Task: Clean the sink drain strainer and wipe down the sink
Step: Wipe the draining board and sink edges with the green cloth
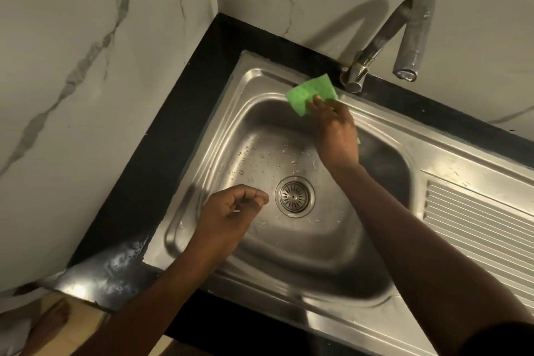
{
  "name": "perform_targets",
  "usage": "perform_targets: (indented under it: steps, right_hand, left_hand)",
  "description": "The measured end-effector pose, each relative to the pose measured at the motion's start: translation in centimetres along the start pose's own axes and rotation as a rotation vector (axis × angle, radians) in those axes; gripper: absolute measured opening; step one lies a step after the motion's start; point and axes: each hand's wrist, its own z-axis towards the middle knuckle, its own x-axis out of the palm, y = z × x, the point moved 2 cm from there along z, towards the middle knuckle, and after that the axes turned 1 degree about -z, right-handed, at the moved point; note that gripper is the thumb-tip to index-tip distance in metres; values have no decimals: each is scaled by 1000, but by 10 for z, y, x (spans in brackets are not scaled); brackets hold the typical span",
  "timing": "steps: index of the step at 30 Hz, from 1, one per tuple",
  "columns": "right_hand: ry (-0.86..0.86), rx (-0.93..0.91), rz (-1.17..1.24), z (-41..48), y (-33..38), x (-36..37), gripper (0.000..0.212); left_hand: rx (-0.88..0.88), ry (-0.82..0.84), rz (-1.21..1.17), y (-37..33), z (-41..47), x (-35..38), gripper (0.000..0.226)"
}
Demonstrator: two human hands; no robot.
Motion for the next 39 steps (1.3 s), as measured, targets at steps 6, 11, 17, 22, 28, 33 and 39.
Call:
perform_targets:
  steps: [6,11,17,22,28,33,39]
  right_hand:
    - [-42,-101,157,45,59,14,63]
    - [89,-126,279,85,86,19,54]
    - [140,-132,491,43,123,15,52]
    - [327,-76,770,-47,158,13,42]
    - [491,-122,829,-129,189,-6,28]
    - [504,-258,737,-166,175,0,16]
    - [523,-526,807,-171,161,-24,13]
  left_hand:
    - [-1,-28,-39,4,-6,-5,17]
    - [0,-47,-42,7,-14,-13,14]
    - [8,-120,-59,5,-27,-21,13]
    - [81,-167,-85,4,-37,-25,15]
    - [124,-206,-89,-3,-43,-25,14]
    - [127,-168,-56,-12,-46,-24,17]
    - [129,-145,-77,-17,-43,-29,11]
